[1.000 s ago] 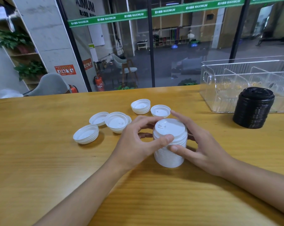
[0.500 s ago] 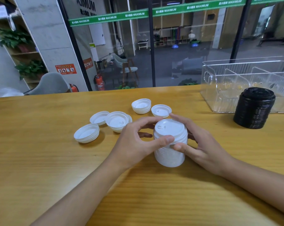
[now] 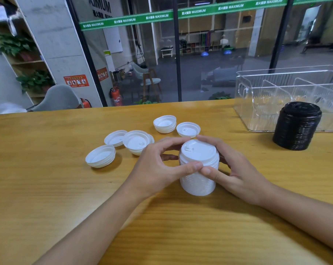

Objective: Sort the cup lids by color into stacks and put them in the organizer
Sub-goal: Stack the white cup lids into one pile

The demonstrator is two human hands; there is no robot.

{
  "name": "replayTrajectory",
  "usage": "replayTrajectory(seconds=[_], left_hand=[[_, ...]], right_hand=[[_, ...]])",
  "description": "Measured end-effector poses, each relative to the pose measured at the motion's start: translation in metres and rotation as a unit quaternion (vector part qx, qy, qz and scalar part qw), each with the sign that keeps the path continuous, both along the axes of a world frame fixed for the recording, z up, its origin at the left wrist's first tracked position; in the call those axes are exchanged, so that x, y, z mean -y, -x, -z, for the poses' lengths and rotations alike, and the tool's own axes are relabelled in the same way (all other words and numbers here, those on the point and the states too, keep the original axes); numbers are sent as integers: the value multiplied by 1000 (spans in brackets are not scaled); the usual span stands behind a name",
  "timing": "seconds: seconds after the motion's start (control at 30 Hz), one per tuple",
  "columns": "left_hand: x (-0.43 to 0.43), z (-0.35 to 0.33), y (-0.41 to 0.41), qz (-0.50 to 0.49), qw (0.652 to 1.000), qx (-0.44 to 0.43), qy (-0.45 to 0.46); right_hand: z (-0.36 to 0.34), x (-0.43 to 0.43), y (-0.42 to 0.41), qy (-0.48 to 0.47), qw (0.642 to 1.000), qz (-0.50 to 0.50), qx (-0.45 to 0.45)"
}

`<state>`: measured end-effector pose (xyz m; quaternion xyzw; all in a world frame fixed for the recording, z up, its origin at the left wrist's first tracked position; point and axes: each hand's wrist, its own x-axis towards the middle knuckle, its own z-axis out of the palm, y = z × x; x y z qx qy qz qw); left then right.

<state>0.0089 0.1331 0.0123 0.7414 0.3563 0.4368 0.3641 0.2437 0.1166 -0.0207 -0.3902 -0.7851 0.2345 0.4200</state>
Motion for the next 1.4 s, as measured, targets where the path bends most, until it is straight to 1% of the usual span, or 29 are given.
replayTrajectory(seconds=[0.27,0.5,0.67,0.87,1.03,1.27,1.4], left_hand=[[0,-4,4,-7,999,-37,-15],[1,-6,4,5,998,-61,6],[0,-4,6,17,997,-69,22],[-1,-1,5,17,999,-43,17],[-1,-1,4,9,999,-37,11],[-1,-3,6,13,999,-40,18],[-1,-3,5,21,999,-27,31]], right_hand=[[-1,0,0,-5,1000,-4,1],[-3,3,-2,-3,1000,-4,-10],[-2,2,-4,1,1000,-14,-3],[0,0,-4,14,999,-28,-37],[1,-1,-3,11,999,-24,-47],[0,-1,-4,-9,1000,-13,-19],[-1,-1,-5,-11,1000,-14,-12]])
